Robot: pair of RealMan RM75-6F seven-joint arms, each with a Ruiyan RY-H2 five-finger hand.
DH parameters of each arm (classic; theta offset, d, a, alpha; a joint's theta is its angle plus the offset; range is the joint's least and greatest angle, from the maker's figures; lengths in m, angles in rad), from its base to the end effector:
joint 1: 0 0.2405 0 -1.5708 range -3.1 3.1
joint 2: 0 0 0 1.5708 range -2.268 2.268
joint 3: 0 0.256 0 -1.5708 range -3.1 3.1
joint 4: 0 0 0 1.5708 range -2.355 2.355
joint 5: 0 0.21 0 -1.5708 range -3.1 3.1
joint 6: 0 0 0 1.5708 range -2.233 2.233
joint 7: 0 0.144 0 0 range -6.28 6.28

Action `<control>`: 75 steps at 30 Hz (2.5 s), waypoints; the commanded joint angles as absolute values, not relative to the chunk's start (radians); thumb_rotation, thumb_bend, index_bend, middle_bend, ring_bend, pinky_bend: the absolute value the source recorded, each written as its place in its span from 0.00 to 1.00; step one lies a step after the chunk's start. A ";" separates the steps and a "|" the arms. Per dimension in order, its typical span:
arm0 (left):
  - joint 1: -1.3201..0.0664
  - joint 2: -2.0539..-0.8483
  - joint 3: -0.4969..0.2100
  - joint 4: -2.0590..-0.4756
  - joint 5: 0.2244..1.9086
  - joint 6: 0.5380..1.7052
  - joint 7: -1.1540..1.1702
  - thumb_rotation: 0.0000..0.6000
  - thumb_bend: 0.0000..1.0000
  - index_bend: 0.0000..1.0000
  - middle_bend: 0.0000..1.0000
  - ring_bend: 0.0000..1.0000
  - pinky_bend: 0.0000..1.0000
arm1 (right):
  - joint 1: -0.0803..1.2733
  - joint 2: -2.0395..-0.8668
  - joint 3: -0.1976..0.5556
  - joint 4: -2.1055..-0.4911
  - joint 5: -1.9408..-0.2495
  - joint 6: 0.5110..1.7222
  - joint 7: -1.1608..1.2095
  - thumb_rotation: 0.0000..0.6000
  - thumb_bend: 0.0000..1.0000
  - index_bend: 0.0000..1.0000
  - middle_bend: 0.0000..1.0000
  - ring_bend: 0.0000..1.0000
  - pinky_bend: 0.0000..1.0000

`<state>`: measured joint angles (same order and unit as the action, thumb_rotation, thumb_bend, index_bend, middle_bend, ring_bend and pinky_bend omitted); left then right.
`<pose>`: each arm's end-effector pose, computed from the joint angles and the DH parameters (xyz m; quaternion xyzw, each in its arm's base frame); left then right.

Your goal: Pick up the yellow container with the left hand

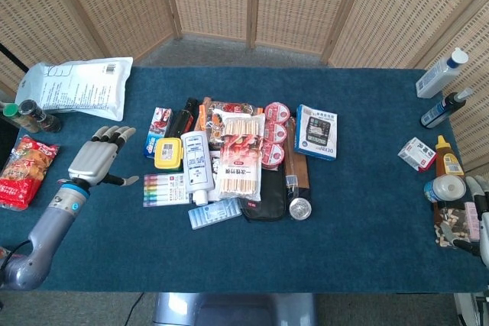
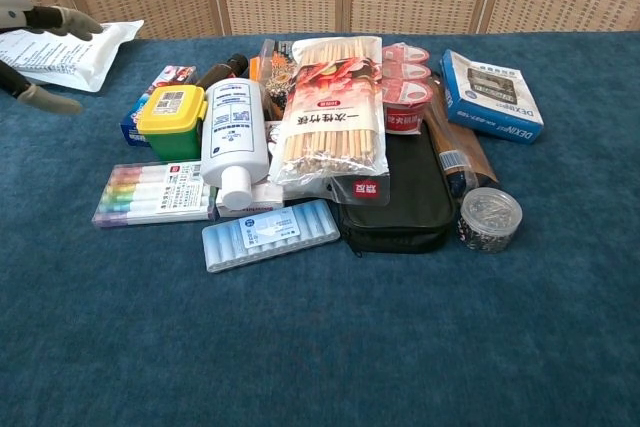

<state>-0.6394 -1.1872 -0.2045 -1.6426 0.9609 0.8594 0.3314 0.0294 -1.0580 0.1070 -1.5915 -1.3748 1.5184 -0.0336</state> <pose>-0.2161 0.3477 0.0889 -0.7050 -0.4267 -0.2910 0.4860 -0.3376 -0.1735 0.2018 0.5443 -0.3676 0.3461 0.6699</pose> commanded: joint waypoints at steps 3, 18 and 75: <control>-0.722 -1.275 -0.211 -1.560 0.868 0.808 0.374 0.68 0.15 0.00 0.00 0.00 0.00 | 0.023 -1.054 0.109 -1.585 -1.371 1.519 -0.022 0.82 0.26 0.00 0.11 0.00 0.00; -0.827 -1.446 -0.171 -1.369 0.784 0.738 0.388 0.66 0.15 0.00 0.00 0.00 0.00 | 0.007 -1.035 0.116 -1.585 -1.353 1.518 -0.006 0.82 0.26 0.00 0.11 0.00 0.00; -0.568 -0.922 -0.393 -1.898 1.095 1.092 -0.117 1.00 0.26 0.45 0.50 0.70 0.18 | 0.033 -1.086 0.129 -1.564 -1.353 1.465 -0.005 0.83 0.26 0.00 0.11 0.00 0.00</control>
<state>-0.5751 -0.9308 -0.3883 -1.8893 1.0862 1.0840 -0.1079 0.0329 -1.0859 0.1289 -1.5643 -1.3536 1.4649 -0.0050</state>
